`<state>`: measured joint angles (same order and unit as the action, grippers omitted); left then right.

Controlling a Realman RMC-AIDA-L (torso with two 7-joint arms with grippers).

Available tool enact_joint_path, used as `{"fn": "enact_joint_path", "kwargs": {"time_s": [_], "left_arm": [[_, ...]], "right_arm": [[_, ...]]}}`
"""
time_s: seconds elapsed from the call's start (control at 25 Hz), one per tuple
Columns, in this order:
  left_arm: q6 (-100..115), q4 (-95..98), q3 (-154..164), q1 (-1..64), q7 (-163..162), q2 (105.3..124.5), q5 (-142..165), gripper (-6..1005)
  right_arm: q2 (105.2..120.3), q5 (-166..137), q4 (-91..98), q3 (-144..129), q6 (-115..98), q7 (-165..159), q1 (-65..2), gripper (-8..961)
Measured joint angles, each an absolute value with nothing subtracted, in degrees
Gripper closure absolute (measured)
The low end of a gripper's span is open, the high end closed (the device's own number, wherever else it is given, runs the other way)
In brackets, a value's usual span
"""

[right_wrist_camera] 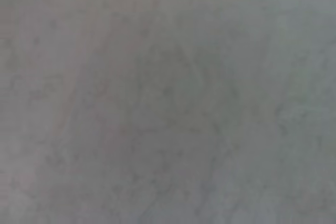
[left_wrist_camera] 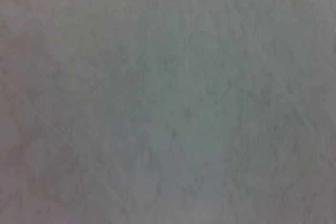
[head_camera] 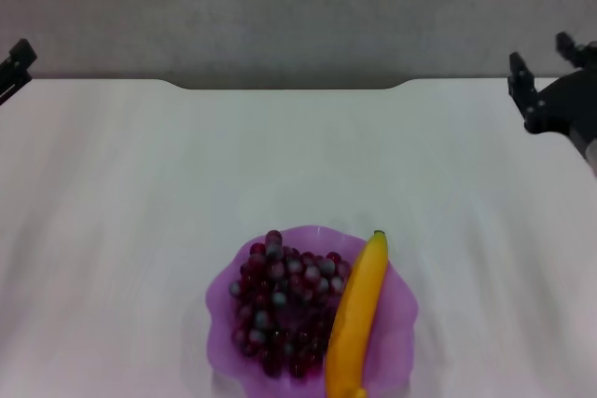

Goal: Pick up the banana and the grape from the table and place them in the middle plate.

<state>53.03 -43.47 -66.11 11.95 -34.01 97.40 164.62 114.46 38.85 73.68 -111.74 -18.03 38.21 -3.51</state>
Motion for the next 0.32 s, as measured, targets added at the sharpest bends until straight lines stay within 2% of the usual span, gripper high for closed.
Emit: {"fn": "enact_joint_path", "kwargs": {"time_s": [0.32], "left_arm": [[53.2,-43.43,-66.25,11.54,-33.57,97.43,164.62,110]], "right_arm": [[114.23,38.85,72.9,-107.1,-19.78,28.54,-2.63,435]]}}
